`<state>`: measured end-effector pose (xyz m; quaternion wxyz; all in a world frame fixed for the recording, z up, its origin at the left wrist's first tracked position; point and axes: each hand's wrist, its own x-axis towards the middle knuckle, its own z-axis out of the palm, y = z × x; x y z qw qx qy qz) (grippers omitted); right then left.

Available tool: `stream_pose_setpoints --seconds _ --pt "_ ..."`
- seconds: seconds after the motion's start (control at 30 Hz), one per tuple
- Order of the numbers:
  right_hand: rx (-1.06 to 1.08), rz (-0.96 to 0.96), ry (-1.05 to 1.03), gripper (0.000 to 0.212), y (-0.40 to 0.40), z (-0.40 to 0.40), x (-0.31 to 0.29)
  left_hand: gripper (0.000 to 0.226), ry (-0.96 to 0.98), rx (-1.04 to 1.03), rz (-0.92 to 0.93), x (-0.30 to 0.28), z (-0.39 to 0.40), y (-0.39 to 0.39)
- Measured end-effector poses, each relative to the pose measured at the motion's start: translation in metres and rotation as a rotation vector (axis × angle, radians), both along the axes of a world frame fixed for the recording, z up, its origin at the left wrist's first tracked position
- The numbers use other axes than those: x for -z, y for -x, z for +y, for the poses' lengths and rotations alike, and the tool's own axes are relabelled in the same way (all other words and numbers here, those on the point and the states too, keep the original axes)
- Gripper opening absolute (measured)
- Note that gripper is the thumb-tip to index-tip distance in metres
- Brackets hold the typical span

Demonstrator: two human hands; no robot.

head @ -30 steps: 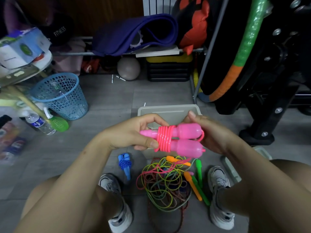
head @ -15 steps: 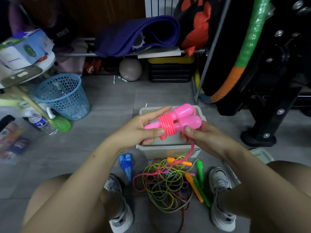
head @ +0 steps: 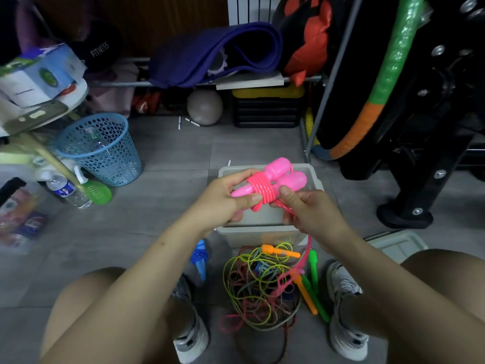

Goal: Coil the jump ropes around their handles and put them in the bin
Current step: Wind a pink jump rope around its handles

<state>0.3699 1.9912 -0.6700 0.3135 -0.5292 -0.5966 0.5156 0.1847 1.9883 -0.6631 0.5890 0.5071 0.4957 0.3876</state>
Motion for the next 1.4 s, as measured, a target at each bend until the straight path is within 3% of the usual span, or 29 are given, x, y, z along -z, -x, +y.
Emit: stream_pose_setpoints --seconds 0.17,0.23,0.37,0.5,0.6,0.7,0.77,0.9,0.97,1.07,1.13,1.23,1.33,1.4 --pt "-0.127 -0.031 0.001 0.013 -0.007 0.0 -0.005 0.039 0.001 -0.13 0.011 -0.001 0.01 0.006" --pt "-0.114 -0.01 0.012 0.015 -0.009 0.0 -0.004 0.038 0.004 -0.159 -0.001 -0.001 0.014 0.009" --pt "-0.076 -0.158 -0.111 0.026 -0.013 0.006 0.002 0.04 -0.022 -0.172 -0.004 0.0 0.015 0.007" --pt "0.108 -0.048 -0.13 0.018 -0.012 0.013 0.011 0.041 -0.103 -0.17 -0.007 -0.003 0.015 0.01" --pt "0.121 -0.165 -0.332 0.007 -0.007 0.006 0.006 0.038 -0.146 -0.163 -0.035 -0.007 0.014 0.011" --pt "0.152 -0.315 -0.462 0.014 -0.004 0.005 -0.001 0.039 -0.165 -0.158 -0.063 -0.009 0.013 0.011" --pt "0.123 -0.348 -0.438 0.021 -0.004 0.008 -0.006 0.04 -0.185 -0.159 -0.073 -0.011 0.013 0.011" --pt "0.056 -0.005 -0.105 0.032 -0.003 0.014 -0.008 0.042 -0.181 -0.178 -0.052 -0.012 0.012 0.009" --pt "0.05 0.069 -0.055 0.035 -0.002 0.013 -0.011 0.042 -0.191 -0.181 -0.022 -0.012 0.012 0.009" --pt "-0.009 -0.248 -0.362 0.021 -0.003 0.007 -0.021 0.041 -0.219 -0.192 0.051 -0.015 0.012 0.008" --pt "-0.021 -0.479 -0.614 0.024 -0.004 0.002 -0.026 0.043 -0.232 -0.183 0.103 -0.016 0.012 0.007" --pt "-0.081 -0.663 -0.944 0.017 -0.007 0.003 -0.029 0.043 -0.281 -0.071 0.246 -0.015 0.011 0.006" --pt "-0.19 -0.682 -0.982 0.034 -0.015 0.013 -0.034 0.048 -0.273 0.108 0.332 -0.014 0.009 0.008" --pt "-0.232 -0.652 -0.965 0.034 -0.017 0.014 -0.033 0.048 -0.242 0.233 0.337 -0.013 0.007 0.008"
